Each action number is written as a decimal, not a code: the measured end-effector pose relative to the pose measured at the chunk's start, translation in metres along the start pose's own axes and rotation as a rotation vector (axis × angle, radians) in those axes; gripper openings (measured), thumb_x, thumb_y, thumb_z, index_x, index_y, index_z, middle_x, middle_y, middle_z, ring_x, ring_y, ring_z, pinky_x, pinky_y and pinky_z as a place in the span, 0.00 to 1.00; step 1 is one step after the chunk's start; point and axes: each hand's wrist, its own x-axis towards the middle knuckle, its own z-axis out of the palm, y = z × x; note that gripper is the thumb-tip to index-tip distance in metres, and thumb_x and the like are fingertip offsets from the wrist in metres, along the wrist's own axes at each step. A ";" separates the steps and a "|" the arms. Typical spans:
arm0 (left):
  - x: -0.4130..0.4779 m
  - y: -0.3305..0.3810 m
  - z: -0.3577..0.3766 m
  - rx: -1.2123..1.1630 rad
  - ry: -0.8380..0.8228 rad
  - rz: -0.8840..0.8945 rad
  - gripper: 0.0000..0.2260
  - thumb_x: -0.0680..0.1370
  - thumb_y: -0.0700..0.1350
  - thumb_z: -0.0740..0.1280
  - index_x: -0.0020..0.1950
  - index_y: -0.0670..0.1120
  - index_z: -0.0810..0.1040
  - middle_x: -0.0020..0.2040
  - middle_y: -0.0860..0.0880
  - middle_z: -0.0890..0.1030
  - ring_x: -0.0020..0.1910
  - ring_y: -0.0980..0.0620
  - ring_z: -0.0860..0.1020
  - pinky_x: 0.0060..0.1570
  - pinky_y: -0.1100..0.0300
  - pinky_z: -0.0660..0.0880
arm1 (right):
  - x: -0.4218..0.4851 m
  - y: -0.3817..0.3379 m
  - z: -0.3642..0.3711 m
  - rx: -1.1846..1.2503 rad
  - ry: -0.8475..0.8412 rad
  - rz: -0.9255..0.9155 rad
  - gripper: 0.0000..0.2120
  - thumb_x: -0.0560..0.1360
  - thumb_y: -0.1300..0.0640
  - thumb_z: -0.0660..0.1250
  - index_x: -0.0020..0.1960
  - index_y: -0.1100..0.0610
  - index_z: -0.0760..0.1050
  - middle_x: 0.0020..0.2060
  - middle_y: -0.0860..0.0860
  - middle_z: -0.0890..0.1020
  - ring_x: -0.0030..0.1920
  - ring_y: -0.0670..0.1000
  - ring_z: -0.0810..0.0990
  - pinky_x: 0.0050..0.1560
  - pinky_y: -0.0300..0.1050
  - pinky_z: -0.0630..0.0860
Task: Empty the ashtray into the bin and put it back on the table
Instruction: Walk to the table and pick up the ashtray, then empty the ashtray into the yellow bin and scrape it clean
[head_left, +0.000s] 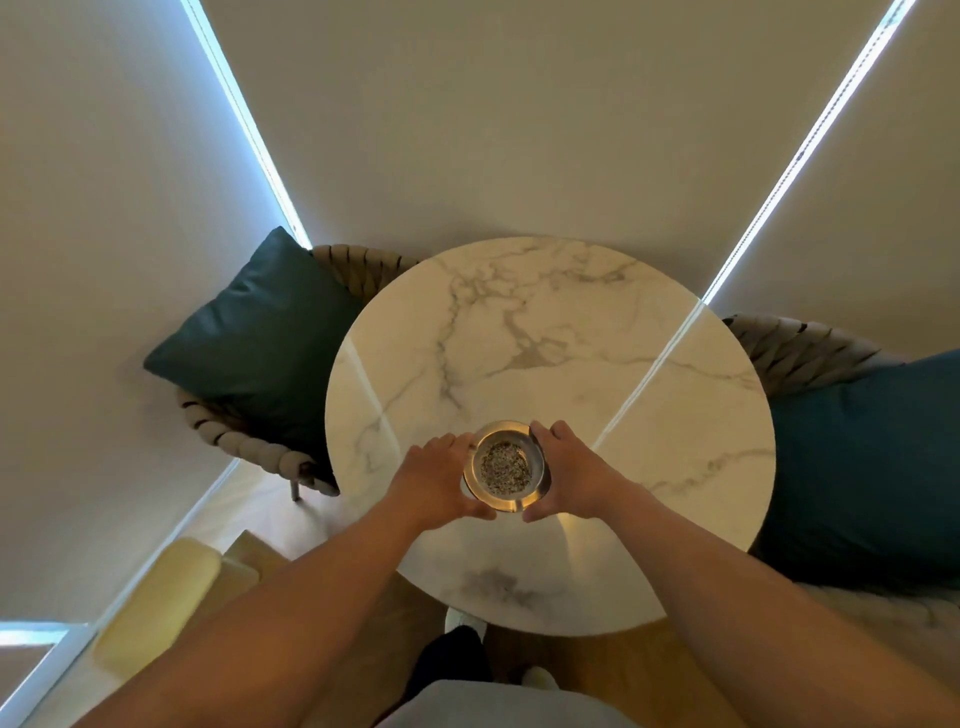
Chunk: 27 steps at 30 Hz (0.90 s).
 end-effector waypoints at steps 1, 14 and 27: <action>-0.010 0.001 0.004 -0.004 0.009 -0.025 0.43 0.60 0.70 0.73 0.68 0.52 0.65 0.60 0.51 0.75 0.58 0.49 0.74 0.56 0.51 0.70 | -0.004 -0.002 0.003 -0.006 -0.014 -0.019 0.52 0.52 0.46 0.85 0.68 0.56 0.62 0.56 0.53 0.67 0.57 0.56 0.73 0.60 0.53 0.74; -0.136 -0.037 0.027 -0.168 0.199 -0.348 0.40 0.60 0.72 0.70 0.66 0.57 0.65 0.55 0.55 0.76 0.51 0.54 0.73 0.54 0.53 0.72 | -0.003 -0.084 0.053 -0.168 -0.216 -0.318 0.56 0.54 0.46 0.85 0.73 0.58 0.59 0.61 0.55 0.68 0.61 0.56 0.73 0.64 0.50 0.72; -0.239 -0.169 0.007 -0.271 0.314 -0.530 0.35 0.61 0.69 0.74 0.61 0.53 0.71 0.52 0.53 0.79 0.48 0.55 0.75 0.51 0.56 0.76 | 0.060 -0.235 0.147 -0.259 -0.317 -0.511 0.56 0.60 0.45 0.83 0.76 0.57 0.55 0.64 0.54 0.68 0.64 0.54 0.71 0.65 0.50 0.73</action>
